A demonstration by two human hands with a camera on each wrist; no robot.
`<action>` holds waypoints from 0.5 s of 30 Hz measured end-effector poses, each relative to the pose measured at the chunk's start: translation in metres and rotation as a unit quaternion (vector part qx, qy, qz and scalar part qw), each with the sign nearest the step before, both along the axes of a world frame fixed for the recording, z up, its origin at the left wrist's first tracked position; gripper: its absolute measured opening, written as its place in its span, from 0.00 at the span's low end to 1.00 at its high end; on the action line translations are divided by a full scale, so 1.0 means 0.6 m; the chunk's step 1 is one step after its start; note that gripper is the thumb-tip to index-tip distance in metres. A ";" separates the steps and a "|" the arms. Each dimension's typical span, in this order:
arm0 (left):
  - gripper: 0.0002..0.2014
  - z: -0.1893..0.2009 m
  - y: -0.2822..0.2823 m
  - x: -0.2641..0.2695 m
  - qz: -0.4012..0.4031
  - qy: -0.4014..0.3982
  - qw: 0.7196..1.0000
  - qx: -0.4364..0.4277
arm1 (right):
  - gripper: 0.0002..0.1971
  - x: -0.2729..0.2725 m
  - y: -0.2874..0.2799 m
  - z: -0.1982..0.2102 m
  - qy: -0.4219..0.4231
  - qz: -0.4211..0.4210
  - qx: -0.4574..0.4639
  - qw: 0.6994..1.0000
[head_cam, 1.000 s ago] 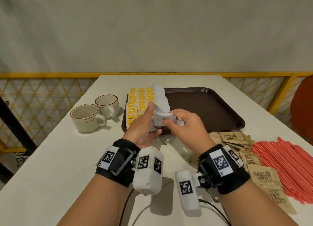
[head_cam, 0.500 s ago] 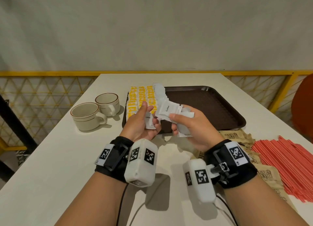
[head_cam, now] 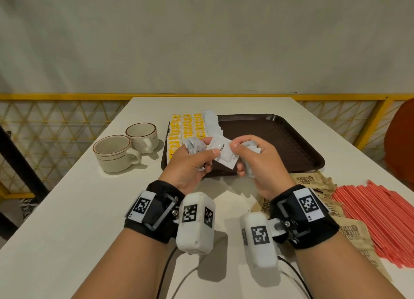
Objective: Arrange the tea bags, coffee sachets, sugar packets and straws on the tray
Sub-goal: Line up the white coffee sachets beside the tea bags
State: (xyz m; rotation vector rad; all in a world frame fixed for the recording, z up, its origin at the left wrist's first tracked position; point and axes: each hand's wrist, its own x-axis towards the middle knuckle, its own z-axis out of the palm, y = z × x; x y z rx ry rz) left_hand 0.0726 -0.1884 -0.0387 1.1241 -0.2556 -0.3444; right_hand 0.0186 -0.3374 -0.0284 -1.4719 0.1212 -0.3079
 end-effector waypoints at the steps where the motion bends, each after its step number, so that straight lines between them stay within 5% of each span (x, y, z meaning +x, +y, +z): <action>1: 0.19 0.002 -0.001 -0.001 -0.009 0.005 1.000 -0.014 | 0.03 -0.001 0.002 0.000 0.009 0.010 0.005 1.000; 7: 0.11 0.003 -0.017 -0.013 0.011 0.019 0.998 -0.064 | 0.04 -0.001 0.032 -0.002 0.045 0.107 0.091 0.989; 12: 0.09 0.004 -0.019 -0.002 0.058 0.150 0.973 -0.168 | 0.07 0.008 0.012 0.003 0.064 0.080 0.269 0.958; 15: 0.06 0.006 -0.015 0.002 0.076 0.141 0.977 -0.143 | 0.12 0.003 0.010 0.003 0.064 0.107 0.209 0.970</action>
